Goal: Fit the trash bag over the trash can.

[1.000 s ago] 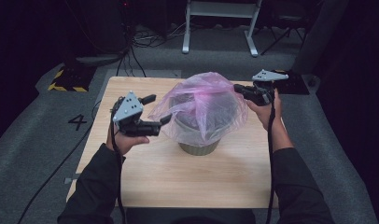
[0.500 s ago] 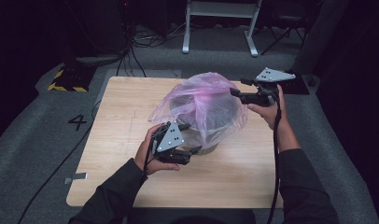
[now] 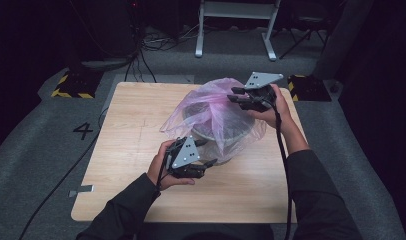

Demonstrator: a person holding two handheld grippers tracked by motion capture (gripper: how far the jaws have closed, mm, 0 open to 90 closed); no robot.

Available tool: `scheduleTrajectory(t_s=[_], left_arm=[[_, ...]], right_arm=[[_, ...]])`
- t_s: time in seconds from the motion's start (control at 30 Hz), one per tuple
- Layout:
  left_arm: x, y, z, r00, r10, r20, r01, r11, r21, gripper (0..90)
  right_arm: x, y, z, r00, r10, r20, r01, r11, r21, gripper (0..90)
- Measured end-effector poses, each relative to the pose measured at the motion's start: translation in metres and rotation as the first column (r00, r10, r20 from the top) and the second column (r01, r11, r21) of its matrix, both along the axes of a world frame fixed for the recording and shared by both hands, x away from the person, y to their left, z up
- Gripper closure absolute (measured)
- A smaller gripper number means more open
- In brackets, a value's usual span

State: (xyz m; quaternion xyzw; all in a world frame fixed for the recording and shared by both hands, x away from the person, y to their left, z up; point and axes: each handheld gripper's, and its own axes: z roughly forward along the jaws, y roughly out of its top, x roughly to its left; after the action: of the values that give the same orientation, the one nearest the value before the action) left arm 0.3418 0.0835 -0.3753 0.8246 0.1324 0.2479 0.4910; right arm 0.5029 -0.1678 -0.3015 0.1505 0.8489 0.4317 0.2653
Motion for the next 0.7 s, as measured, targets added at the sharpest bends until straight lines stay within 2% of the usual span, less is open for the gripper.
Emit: scheduleTrajectory(t_s=[0.03,0.07,0.13,0.17,0.23,0.33,0.4,0.43,0.5,0.53,0.57,0.7], left_arm=[[0.0,-0.001,-0.001,0.9999,0.007,0.011,-0.007,0.9999,0.013,51.6],[0.001,-0.001,-0.001,0.9998,0.008,0.02,-0.008,0.9997,0.022,65.4],[0.002,0.0,-0.003,0.9994,0.004,0.034,-0.005,0.9995,0.032,80.2],[0.003,0.002,-0.004,0.999,0.001,0.044,-0.003,0.9993,0.036,89.9],[0.006,0.005,-0.007,0.9996,-0.014,0.024,0.014,0.9993,0.036,90.0],[0.009,0.012,-0.011,0.9995,-0.032,-0.002,0.032,0.9988,0.037,90.0],[0.011,0.016,-0.014,0.9995,-0.028,-0.013,0.029,0.9989,0.036,90.0],[0.012,0.019,-0.015,0.999,-0.037,-0.024,0.038,0.9988,0.032,90.0],[0.013,0.025,-0.017,0.9994,-0.023,-0.026,0.024,0.9993,0.03,90.0],[0.014,0.027,-0.018,0.9994,-0.023,-0.028,0.023,0.9995,0.023,90.0],[0.015,0.031,-0.019,0.9993,-0.018,-0.033,0.019,0.9997,0.014,90.0],[0.017,0.038,-0.023,0.999,-0.013,-0.042,0.014,0.9995,0.028,90.0]], right_arm=[[0.0,0.002,-0.001,1.0,0.0,0.0,0.0,1.0,-0.012,77.7],[0.001,0.005,-0.002,0.9999,-0.009,0.006,0.01,1.0,-0.03,84.5],[0.003,0.007,-0.002,0.9999,-0.014,0.006,0.014,0.999,-0.03,90.0],[0.004,0.006,-0.002,0.9999,-0.016,0.005,0.016,1.0,-0.021,90.0],[0.007,0.005,-0.001,0.9994,-0.033,-0.01,0.033,0.999,-0.004,90.0],[0.016,-0.001,0.003,0.9967,-0.074,-0.033,0.076,0.996,0.046,90.0],[0.024,-0.008,0.004,0.9914,-0.113,-0.067,0.119,0.988,0.102,90.0],[0.027,-0.01,0.004,0.9889,-0.126,-0.078,0.135,0.984,0.118,90.0],[0.034,-0.016,0.004,0.9833,-0.144,-0.111,0.161,0.975,0.153,90.0],[0.039,-0.021,0.002,0.9762,-0.17,-0.135,0.191,0.968,0.161,90.0],[0.041,-0.023,0.001,0.9733,-0.181,-0.141,0.203,0.966,0.158,90.0],[0.051,-0.031,-0.007,0.9569,-0.238,-0.166,0.264,0.952,0.154,90.0]])
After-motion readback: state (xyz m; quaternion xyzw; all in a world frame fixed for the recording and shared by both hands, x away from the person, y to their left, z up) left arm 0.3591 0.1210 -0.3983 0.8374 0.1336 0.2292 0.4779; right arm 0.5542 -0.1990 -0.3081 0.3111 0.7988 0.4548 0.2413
